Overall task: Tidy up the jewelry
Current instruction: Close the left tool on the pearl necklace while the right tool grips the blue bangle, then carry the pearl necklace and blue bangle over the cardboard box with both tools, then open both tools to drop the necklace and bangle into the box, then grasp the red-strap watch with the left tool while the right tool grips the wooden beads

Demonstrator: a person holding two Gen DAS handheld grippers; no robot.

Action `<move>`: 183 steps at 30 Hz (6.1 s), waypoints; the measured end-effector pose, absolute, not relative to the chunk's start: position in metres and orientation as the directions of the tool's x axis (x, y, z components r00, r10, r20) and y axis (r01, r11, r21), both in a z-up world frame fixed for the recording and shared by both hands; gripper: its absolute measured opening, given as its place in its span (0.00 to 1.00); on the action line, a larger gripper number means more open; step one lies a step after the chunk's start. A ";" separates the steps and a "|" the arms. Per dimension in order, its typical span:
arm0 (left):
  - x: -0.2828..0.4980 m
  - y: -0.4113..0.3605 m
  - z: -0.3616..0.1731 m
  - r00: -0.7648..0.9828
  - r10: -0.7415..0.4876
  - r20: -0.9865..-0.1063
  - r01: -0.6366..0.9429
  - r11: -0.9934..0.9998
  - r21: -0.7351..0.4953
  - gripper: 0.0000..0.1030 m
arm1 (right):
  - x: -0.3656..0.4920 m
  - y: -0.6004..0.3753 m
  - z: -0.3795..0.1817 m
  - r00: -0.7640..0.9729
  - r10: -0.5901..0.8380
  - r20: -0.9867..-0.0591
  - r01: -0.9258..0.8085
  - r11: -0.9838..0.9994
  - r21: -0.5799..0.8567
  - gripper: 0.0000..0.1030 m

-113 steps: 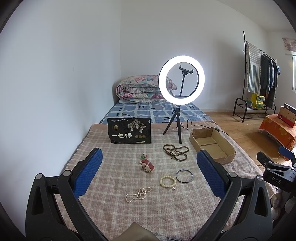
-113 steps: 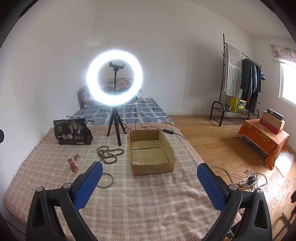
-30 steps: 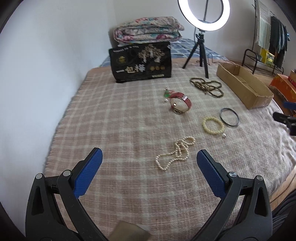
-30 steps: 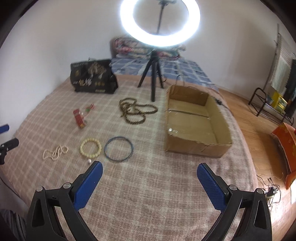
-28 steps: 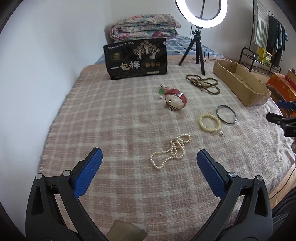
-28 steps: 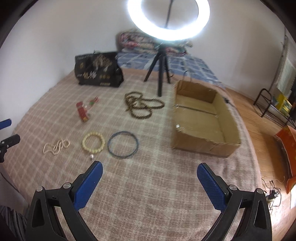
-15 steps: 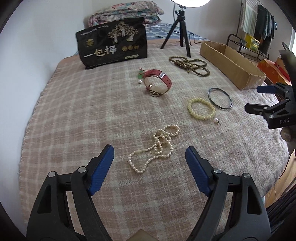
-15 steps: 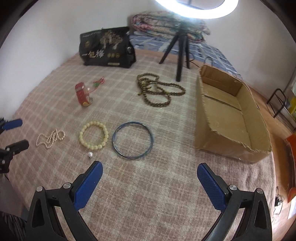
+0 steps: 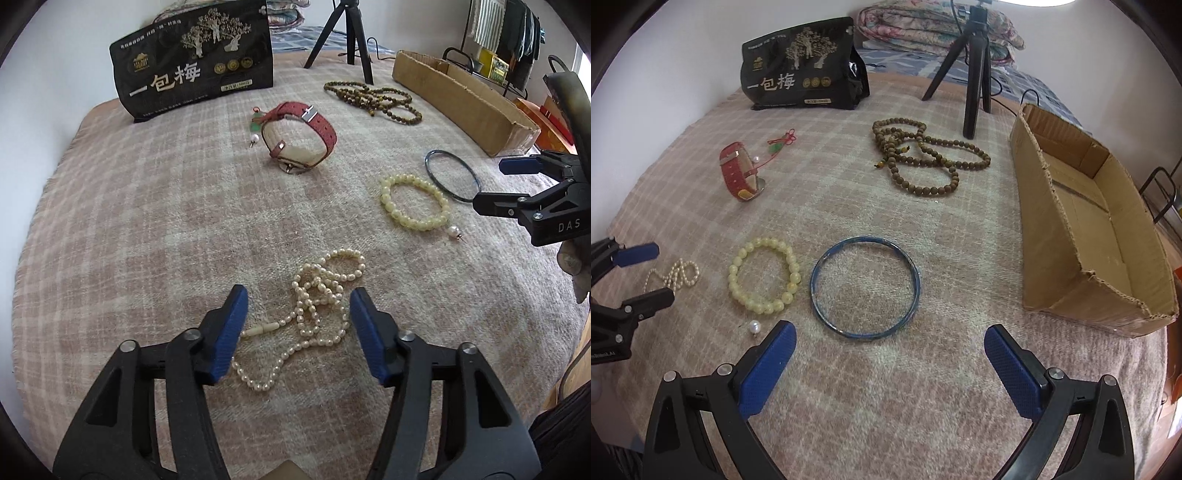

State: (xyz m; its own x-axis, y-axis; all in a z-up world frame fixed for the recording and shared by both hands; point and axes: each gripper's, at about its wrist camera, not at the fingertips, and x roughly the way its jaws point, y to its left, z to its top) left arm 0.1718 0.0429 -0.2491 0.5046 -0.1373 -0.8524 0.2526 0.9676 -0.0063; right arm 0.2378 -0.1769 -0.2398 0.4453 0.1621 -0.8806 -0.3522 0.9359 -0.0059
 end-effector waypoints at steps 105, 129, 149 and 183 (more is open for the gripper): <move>0.351 -0.198 -0.087 0.615 -0.509 -0.603 0.527 0.833 -0.166 0.04 | 0.282 -0.374 -0.146 0.637 0.114 -0.762 -0.136 0.990 0.034 0.72; 0.368 -0.206 -0.119 0.599 -0.448 -0.664 0.498 0.857 -0.129 0.43 | 0.290 -0.372 -0.166 0.618 0.130 -0.775 -0.135 0.989 0.059 0.86; 0.310 -0.108 -0.052 0.727 -0.364 -0.582 0.391 0.916 -0.084 0.53 | 0.254 -0.334 -0.122 0.651 0.135 -0.747 -0.166 0.986 0.034 0.87; 0.220 0.052 -0.136 0.651 -0.262 -0.713 0.140 0.964 -0.227 0.68 | 0.290 -0.213 -0.133 0.567 0.238 -0.789 -0.341 0.939 0.038 0.96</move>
